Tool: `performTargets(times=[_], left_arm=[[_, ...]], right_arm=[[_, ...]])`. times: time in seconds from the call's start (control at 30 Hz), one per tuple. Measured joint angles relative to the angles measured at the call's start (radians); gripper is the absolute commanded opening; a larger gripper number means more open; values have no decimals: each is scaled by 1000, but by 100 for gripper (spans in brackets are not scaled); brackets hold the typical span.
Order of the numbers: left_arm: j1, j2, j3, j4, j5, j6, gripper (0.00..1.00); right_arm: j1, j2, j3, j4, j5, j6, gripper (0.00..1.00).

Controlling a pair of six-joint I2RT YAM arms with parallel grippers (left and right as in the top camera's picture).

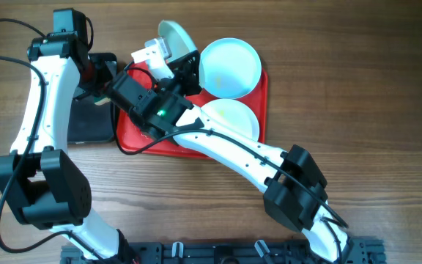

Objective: Clean dirty plates on tray and stack at the side
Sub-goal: 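Lift the plate with the right gripper and withdraw the left gripper, then carry the plate right and set it on the table beside the tray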

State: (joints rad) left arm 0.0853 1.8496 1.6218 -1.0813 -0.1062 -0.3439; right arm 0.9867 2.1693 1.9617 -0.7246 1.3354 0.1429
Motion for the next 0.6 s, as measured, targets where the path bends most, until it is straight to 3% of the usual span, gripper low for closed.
performTargets(times=[0.3,0.6], left_arm=[[0,0,0,0,0,0,4],[0,0,0,0,1,0,4]], right_arm=[[-12,-10,0,-34,-182,-21,4],[-169,-101,0,-235,-810,49,4]])
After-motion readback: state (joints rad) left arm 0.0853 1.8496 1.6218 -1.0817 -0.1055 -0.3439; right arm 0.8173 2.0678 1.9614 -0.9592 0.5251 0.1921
